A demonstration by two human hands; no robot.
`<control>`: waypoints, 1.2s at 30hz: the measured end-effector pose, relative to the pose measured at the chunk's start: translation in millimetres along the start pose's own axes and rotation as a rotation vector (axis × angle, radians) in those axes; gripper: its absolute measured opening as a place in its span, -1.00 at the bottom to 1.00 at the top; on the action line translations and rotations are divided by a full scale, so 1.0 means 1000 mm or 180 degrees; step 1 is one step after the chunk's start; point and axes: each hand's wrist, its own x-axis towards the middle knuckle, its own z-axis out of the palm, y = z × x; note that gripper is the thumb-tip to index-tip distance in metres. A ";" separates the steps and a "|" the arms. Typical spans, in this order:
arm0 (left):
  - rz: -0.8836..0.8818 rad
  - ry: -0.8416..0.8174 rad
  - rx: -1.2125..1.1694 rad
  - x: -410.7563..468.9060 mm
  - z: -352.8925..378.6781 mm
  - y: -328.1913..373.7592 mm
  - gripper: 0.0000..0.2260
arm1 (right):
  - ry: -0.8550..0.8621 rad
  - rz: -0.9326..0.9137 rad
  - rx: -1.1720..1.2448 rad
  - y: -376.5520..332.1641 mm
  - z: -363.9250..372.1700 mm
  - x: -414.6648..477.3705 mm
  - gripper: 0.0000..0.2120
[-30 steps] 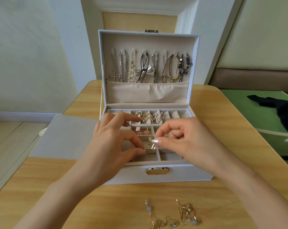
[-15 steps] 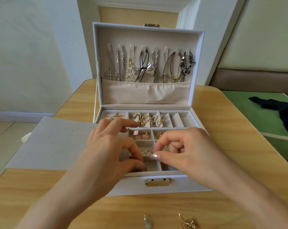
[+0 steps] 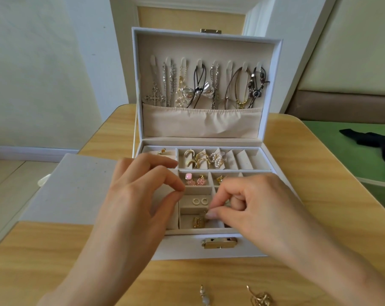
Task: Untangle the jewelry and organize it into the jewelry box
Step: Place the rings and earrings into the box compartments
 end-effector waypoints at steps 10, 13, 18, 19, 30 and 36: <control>0.0241 -0.0272 -0.0037 -0.002 -0.003 0.006 -0.71 | -0.0017 -0.0087 0.0355 0.008 -0.022 -0.003 -0.93; 0.0446 -0.0508 -0.0116 0.000 -0.009 0.014 -0.77 | -0.0125 -0.0125 0.0727 0.006 -0.031 -0.013 -0.95; 0.1027 -0.1340 -0.0766 -0.017 -0.026 0.033 -0.81 | -0.0507 0.0060 0.1180 0.010 -0.037 -0.047 -0.95; 0.1010 -0.1539 -0.0648 -0.024 -0.010 0.025 -0.82 | -0.0598 0.0130 0.1108 0.012 -0.036 -0.053 -0.99; 0.1126 -0.1872 0.0513 -0.048 -0.015 0.018 -0.92 | -0.0951 0.0238 -0.0559 0.024 -0.016 -0.071 -0.82; 0.1180 -0.2213 0.0635 -0.051 -0.003 0.008 -0.91 | -0.1114 0.0301 -0.0697 0.021 -0.015 -0.071 -0.83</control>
